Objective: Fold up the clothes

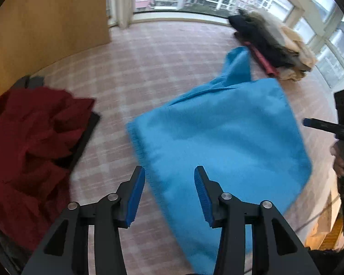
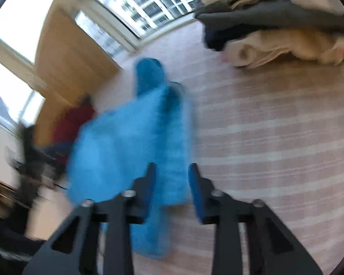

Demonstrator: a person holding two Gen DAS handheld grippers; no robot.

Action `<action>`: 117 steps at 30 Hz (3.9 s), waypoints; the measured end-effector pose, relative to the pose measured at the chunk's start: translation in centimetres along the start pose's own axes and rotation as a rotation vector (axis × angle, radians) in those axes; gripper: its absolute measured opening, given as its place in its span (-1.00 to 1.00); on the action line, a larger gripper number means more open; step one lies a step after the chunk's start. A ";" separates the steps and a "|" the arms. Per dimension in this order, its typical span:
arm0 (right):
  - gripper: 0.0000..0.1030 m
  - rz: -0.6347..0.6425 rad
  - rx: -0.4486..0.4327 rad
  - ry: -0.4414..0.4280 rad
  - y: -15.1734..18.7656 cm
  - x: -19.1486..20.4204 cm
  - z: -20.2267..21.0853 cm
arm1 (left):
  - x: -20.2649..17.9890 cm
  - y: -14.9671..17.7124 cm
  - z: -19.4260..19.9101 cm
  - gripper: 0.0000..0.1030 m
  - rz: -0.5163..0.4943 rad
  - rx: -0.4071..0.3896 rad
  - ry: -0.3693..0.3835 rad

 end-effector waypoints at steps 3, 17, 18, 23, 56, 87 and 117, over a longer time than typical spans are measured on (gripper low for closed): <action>-0.46 0.016 0.031 0.039 1.1 -0.9 0.0 | -5.1 -1.2 -0.7 -0.04 -0.059 0.028 0.056; -0.31 0.142 0.013 -0.013 3.8 0.4 -1.2 | -22.0 -5.1 -12.1 0.14 -0.307 0.198 0.010; -0.31 0.134 0.005 -0.024 3.9 0.3 -1.0 | -22.0 -5.0 -12.4 0.04 -0.313 0.198 0.016; -0.31 0.080 -0.022 -0.076 4.2 -0.7 0.7 | -20.8 -4.8 -10.7 -0.77 -0.258 0.198 0.125; -0.59 -0.217 0.251 -0.467 5.3 4.6 -5.7 | -21.4 -5.5 -9.5 -0.60 -0.306 0.165 0.213; -0.20 0.251 0.002 0.048 -6.9 10.2 -4.8 | 1.8 0.8 2.2 -0.22 0.071 -0.196 0.132; -0.72 0.100 0.077 0.029 -8.9 4.6 -8.6 | 5.5 -3.6 -2.0 -0.86 0.041 -0.194 0.240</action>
Point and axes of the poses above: each gripper's, at about its wrist camera, not at the fingertips, and z roughly against the way its jaws point, x to its left, y to its underside, the point moved 10 cm from there along -z, roughly the way its jaws point, and after that the axes turned 2 degrees about -x, right-handed, at the moved point
